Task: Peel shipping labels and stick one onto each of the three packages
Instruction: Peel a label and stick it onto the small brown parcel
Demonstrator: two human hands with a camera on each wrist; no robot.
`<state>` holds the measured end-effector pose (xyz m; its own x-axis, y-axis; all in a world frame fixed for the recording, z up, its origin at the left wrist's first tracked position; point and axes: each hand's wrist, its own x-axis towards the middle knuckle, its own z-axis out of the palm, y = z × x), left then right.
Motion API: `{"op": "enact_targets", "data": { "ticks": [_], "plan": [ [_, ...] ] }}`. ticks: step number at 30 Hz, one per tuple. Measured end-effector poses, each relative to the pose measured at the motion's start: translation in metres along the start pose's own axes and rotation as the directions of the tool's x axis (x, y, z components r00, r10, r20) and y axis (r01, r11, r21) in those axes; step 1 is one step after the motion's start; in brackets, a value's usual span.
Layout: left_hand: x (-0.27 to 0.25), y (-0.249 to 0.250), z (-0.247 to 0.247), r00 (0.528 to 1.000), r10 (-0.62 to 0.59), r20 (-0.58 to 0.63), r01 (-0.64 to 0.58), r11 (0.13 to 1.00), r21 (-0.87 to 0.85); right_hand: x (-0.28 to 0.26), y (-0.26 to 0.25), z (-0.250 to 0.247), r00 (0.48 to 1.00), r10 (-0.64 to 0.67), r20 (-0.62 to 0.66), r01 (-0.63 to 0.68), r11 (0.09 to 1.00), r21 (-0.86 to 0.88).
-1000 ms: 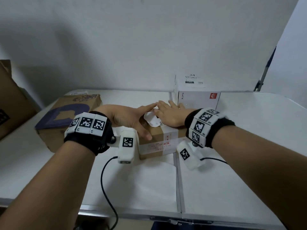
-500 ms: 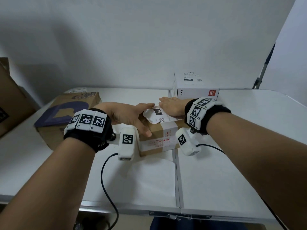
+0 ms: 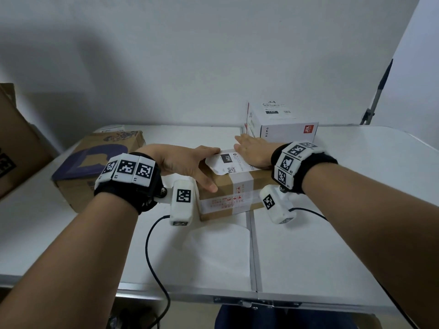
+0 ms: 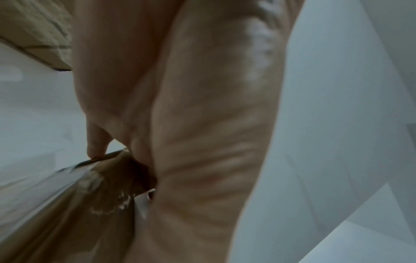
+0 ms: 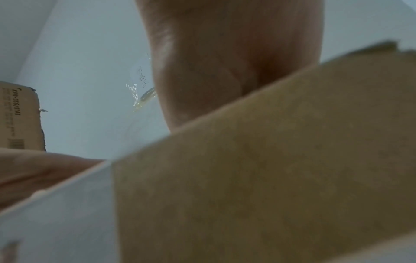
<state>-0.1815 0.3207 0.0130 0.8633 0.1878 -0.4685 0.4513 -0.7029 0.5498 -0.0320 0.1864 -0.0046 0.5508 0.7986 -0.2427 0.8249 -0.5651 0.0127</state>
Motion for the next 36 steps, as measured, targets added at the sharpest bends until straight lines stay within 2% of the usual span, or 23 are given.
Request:
{"op": "enact_targets", "data": {
  "ticks": [9,16,20,25,28,30,32,34,36],
  "plan": [
    [0.000,0.002,0.001,1.000,0.005,-0.015,-0.005,1.000,-0.028,-0.001,0.019,0.013,0.996,0.093,-0.006,-0.089,0.972,0.219],
    [-0.002,0.003,0.006,0.998,-0.017,-0.065,0.014,0.998,-0.055,-0.016,0.026,0.016,0.990,0.136,-0.036,-0.126,0.971,0.204],
    [0.001,0.005,0.011,0.991,-0.049,-0.122,0.042,0.997,-0.064,-0.021,0.023,0.014,0.992,0.113,-0.058,-0.101,0.978,0.181],
    [-0.003,0.022,0.021,0.977,-0.089,-0.194,0.113,0.987,0.118,-0.014,-0.001,0.010,0.992,0.036,-0.119,-0.011,0.979,0.203],
    [-0.006,0.025,0.027,0.973,-0.070,-0.221,0.115,0.972,0.203,-0.007,-0.009,0.013,0.994,0.019,-0.105,0.005,0.975,0.222],
    [-0.008,0.022,0.028,0.970,-0.036,-0.242,0.093,0.969,0.227,-0.005,-0.010,0.017,0.995,0.020,-0.094,0.001,0.975,0.220],
    [-0.014,0.019,0.026,0.944,0.062,-0.324,0.026,0.966,0.259,-0.004,-0.009,0.019,0.995,0.018,-0.095,0.004,0.976,0.220],
    [-0.014,0.017,0.023,0.895,0.236,-0.378,-0.128,0.949,0.290,-0.004,-0.009,0.019,0.996,0.015,-0.093,0.005,0.977,0.213],
    [-0.012,0.016,0.023,0.851,0.382,-0.361,-0.267,0.906,0.330,-0.005,-0.009,0.019,0.996,0.019,-0.089,-0.001,0.980,0.199]
  ]
}}
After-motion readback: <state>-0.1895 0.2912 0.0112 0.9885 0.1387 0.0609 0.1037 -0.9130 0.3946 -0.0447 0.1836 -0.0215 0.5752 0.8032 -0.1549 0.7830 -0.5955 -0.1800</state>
